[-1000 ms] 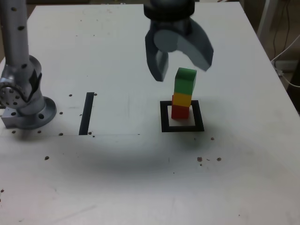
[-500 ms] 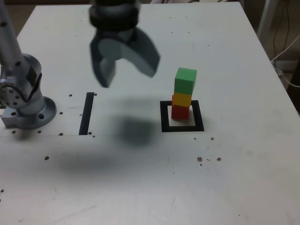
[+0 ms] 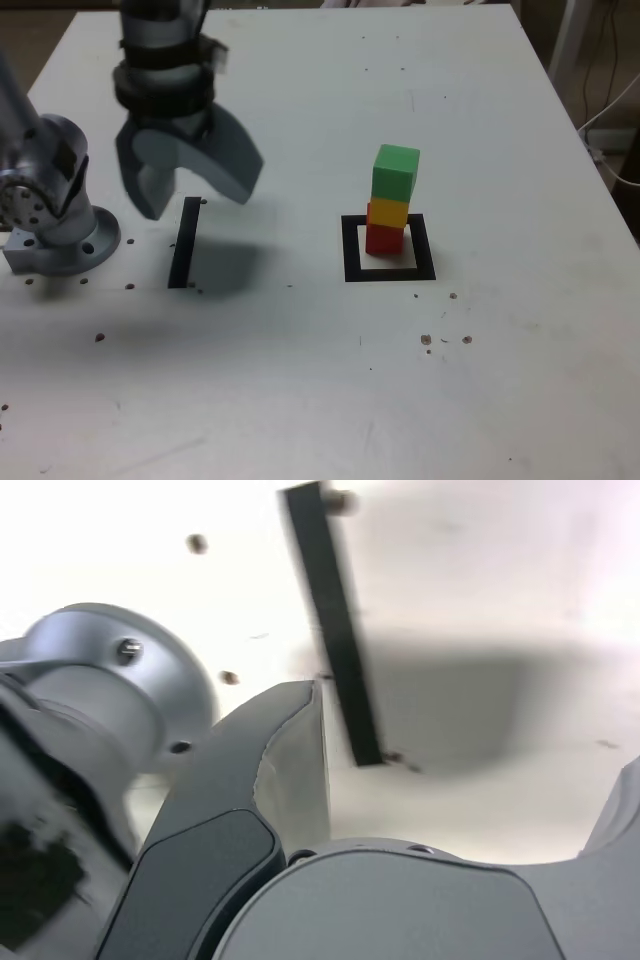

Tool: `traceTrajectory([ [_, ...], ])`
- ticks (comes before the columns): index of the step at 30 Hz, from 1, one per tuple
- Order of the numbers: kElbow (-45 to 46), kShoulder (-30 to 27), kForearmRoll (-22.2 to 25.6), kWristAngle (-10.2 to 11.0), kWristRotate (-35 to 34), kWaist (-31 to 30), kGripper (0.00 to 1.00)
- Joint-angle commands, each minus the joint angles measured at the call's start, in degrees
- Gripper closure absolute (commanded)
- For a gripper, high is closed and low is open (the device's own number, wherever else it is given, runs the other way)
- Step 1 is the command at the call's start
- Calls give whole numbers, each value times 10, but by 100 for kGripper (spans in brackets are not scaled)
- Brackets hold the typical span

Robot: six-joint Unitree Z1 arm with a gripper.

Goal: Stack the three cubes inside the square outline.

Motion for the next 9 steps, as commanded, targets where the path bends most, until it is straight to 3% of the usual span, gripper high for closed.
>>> traceTrajectory([
  [1, 13, -9, -4, -2, 2, 5, 0],
  [9, 33, -14, -19, -9, 4, 6, 0],
])
